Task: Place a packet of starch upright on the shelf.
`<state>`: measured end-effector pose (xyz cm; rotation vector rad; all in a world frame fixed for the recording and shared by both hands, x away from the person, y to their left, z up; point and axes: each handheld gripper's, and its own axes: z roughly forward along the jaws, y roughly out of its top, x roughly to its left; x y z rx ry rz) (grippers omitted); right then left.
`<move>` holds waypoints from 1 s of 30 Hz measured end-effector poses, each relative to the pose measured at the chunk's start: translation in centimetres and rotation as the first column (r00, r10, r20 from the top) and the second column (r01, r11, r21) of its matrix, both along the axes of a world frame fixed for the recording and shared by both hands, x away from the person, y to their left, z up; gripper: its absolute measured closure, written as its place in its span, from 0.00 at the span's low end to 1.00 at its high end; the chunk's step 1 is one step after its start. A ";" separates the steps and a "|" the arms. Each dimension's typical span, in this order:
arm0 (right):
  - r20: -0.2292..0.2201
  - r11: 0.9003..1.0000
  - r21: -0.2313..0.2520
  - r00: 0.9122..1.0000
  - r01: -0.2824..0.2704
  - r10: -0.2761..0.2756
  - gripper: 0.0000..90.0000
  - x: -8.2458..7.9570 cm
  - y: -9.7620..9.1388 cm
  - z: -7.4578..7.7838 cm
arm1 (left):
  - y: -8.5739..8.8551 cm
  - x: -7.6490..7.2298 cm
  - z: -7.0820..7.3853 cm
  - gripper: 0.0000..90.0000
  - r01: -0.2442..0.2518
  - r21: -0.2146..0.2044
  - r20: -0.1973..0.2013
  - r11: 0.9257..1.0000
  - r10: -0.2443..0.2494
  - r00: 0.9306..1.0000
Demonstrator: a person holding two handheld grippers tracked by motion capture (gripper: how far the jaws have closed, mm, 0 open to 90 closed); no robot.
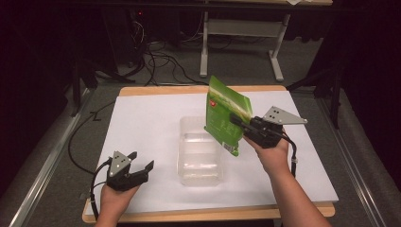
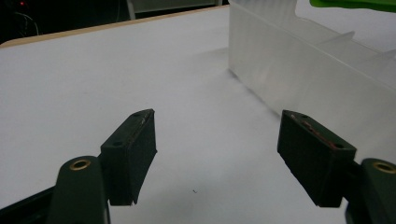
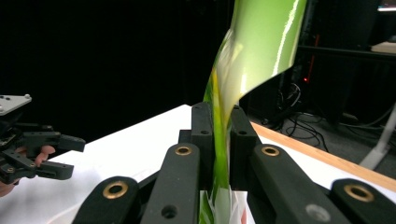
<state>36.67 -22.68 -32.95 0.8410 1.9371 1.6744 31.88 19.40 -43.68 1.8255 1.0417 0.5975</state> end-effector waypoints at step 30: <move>-0.006 0.976 0.020 0.976 -0.216 0.216 0.95 -0.6 2.1 -1.2 | 0.0 -0.2 -0.1 0.32 -0.008 0.014 0.000 1.000 0.008 1.000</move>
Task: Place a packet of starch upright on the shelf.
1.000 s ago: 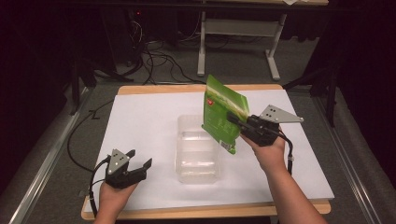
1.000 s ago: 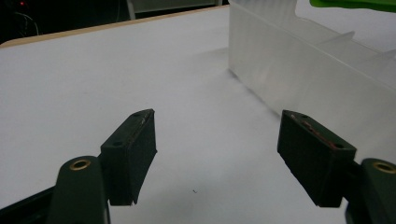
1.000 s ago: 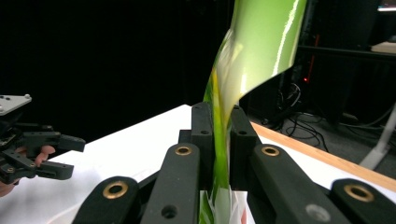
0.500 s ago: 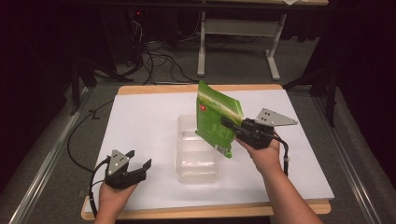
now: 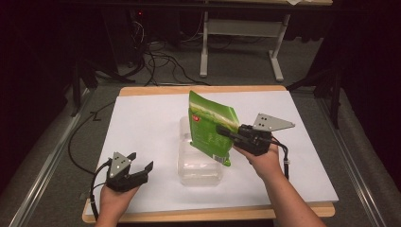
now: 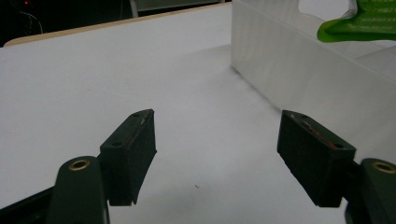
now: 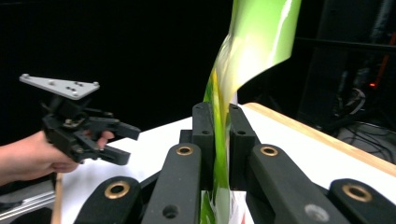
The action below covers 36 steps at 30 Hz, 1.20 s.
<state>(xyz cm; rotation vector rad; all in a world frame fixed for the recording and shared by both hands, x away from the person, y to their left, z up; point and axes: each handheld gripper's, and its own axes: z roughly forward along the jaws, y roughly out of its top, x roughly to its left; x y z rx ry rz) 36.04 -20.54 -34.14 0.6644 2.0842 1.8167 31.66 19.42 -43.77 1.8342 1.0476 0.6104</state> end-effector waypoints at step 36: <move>-0.106 0.988 -0.082 0.987 -0.133 0.124 0.94 1.1 3.0 -1.9 | 0.2 -0.1 0.0 0.32 -0.002 -0.004 -0.001 1.000 0.002 1.000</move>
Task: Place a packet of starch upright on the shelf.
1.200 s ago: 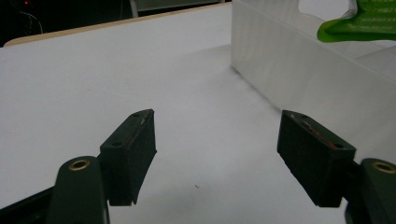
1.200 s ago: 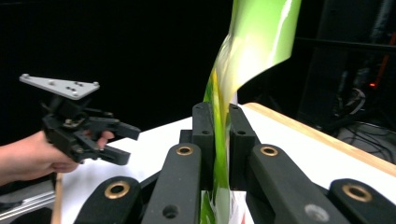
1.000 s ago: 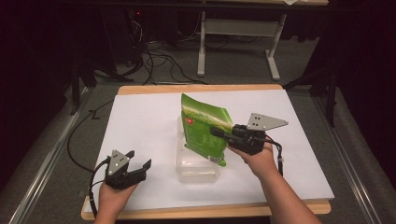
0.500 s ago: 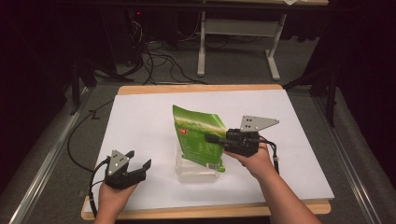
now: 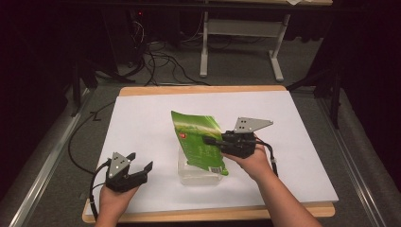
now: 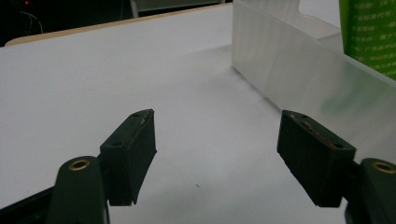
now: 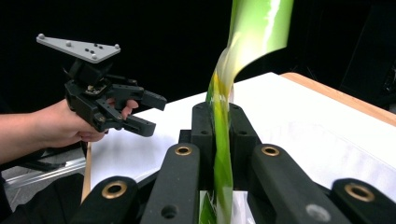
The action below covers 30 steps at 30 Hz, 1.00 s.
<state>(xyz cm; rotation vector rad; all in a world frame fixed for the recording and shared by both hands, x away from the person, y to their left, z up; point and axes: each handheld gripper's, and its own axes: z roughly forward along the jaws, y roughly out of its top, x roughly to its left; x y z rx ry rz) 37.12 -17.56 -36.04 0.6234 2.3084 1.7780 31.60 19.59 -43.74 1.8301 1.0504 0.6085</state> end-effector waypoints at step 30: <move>0.023 0.990 0.005 0.990 0.141 -0.141 0.67 -0.7 -1.6 0.1 | -0.3 0.0 0.0 0.32 0.015 0.001 0.001 1.000 -0.015 1.000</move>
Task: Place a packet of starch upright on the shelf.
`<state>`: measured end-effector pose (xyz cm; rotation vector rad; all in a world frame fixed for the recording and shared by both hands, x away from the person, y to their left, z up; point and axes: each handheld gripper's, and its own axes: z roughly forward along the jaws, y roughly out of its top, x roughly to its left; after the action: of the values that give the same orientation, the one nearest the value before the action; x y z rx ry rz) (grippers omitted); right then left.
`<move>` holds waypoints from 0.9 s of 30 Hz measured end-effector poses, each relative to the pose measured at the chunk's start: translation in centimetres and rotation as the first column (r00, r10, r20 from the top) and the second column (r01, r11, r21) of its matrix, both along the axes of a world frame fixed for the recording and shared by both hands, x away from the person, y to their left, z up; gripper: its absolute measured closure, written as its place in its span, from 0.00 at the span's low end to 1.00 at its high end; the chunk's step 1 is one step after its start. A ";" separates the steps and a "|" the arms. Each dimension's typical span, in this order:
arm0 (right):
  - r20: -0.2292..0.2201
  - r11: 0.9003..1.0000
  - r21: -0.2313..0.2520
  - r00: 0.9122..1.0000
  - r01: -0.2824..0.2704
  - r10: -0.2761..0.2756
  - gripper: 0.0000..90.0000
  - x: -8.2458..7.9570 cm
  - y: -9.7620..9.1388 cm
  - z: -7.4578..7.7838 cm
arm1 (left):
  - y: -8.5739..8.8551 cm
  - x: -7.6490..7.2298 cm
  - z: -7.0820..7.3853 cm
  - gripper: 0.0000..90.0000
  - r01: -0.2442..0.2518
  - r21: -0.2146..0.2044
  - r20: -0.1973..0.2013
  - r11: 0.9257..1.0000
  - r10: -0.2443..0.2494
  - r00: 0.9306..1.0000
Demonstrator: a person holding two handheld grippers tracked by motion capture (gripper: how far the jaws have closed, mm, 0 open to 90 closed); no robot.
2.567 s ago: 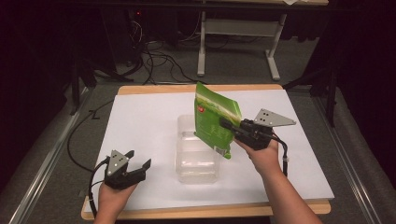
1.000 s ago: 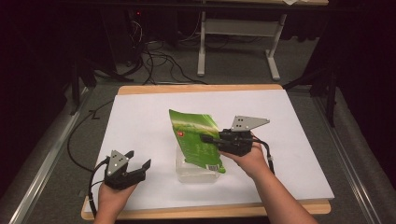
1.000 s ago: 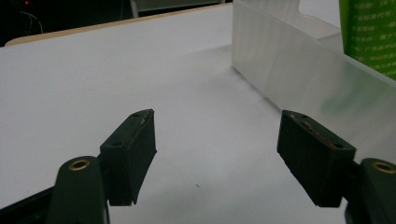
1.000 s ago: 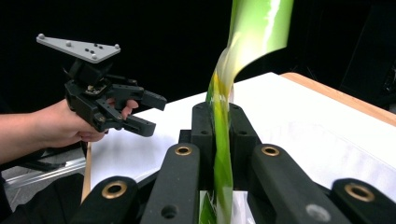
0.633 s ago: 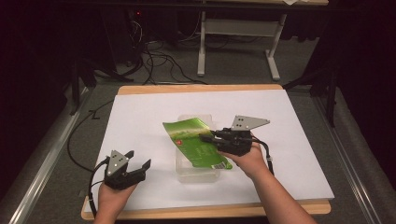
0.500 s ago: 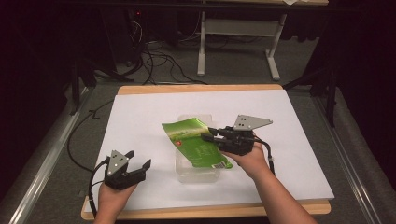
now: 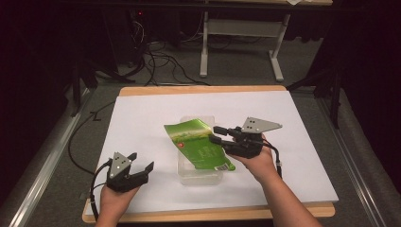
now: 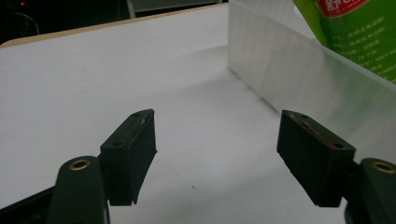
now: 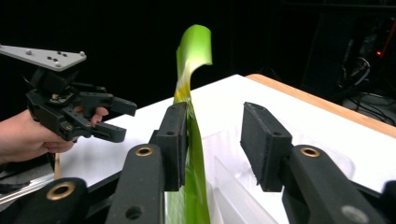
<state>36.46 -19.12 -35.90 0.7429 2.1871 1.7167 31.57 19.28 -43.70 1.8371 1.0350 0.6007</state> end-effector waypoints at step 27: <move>-0.046 0.966 -0.131 0.972 0.221 -0.229 0.75 -4.8 -4.6 -3.3 | -2.9 -0.4 -0.2 0.48 0.085 -0.043 -0.038 0.996 -0.086 0.996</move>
<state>31.62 -23.72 -39.16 0.9800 2.1316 1.4506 31.13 16.43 -43.90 1.8538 0.9825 0.4902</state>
